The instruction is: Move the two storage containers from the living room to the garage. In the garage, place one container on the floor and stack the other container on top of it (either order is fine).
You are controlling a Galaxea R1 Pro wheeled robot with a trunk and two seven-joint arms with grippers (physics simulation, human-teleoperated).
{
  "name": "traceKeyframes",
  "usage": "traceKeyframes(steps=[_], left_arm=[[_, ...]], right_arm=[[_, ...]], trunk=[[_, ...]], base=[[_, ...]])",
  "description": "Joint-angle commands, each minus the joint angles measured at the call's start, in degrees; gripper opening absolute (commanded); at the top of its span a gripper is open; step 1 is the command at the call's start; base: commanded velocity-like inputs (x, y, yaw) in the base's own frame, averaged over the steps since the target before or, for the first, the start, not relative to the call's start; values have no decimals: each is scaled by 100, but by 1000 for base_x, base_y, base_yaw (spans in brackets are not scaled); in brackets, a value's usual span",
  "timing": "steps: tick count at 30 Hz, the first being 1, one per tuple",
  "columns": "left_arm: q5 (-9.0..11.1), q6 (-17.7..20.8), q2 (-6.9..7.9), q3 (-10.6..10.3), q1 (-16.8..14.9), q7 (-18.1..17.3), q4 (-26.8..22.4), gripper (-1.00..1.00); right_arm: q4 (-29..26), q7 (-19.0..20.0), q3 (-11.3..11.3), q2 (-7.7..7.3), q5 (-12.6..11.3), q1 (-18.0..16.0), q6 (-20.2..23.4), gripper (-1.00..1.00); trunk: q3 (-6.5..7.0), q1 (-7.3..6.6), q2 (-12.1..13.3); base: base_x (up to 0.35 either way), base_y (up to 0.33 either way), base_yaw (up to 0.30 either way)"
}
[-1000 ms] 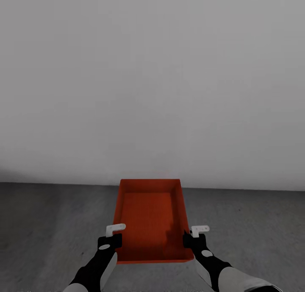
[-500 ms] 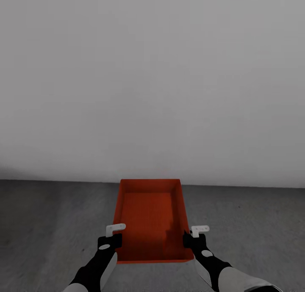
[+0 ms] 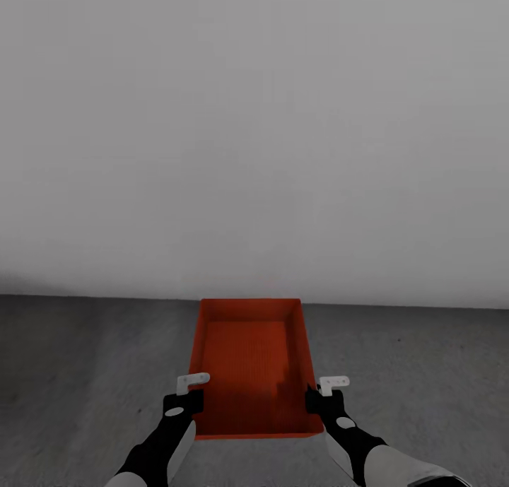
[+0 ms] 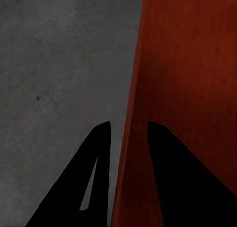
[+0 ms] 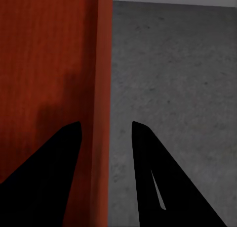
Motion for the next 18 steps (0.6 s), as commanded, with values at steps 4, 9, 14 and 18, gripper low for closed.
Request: traceKeyframes(steps=[4,9,14,18], left_arm=[[114,17,9,1,-5,-25,-39,-100],[114,16,9,1,-7,-25,-40,-100],[114,16,9,1,-4,-18,-40,-100],[114,16,9,1,-4,-17,-40,-100]], right_arm=[[9,-4,-351,-16,-61,-3,-16,-100],[8,0,-350,-16,-61,-3,-16,-100],[11,0,-351,-16,-61,-3,-16,-100],[7,0,-351,-16,-61,-3,-16,-100]], trunk=[[-42,0,-4],[-87,0,-4],[-133,0,-4],[-169,0,-4]], base=[[0,0,0],[0,0,0],[0,0,0],[0,0,0]])
